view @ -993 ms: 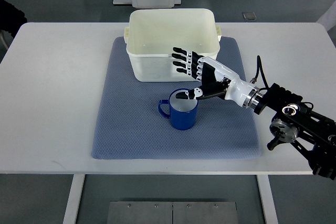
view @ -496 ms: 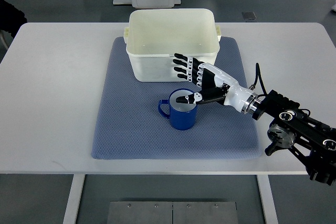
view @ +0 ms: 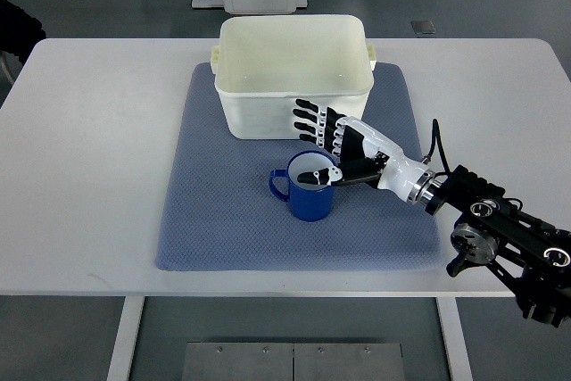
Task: Place cup in box with right hand
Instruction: 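Lower the right hand and close its fingers around the blue mug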
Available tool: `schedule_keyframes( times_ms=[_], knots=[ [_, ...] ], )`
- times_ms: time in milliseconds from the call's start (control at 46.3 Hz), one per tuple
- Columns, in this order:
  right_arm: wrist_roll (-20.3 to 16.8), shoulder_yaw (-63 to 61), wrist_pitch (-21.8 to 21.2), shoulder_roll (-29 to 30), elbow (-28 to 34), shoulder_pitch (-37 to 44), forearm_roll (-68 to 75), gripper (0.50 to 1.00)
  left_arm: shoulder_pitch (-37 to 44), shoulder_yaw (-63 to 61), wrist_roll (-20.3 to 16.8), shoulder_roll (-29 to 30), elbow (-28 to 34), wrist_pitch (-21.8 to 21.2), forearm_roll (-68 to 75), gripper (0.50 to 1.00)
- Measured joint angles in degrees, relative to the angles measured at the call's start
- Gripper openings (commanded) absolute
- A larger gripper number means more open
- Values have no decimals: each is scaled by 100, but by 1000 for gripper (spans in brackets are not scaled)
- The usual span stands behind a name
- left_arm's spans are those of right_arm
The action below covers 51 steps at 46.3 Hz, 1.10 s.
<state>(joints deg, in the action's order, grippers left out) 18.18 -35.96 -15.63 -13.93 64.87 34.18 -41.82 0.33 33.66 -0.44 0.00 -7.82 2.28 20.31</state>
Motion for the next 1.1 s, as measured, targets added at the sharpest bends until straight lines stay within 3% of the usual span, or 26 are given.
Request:
schedule_keyframes(
  times_ms=[1101],
  knots=[
    [148,29,13,245,-426,-313,7,998,1,0,0,0,0,0,3,1000]
  ],
)
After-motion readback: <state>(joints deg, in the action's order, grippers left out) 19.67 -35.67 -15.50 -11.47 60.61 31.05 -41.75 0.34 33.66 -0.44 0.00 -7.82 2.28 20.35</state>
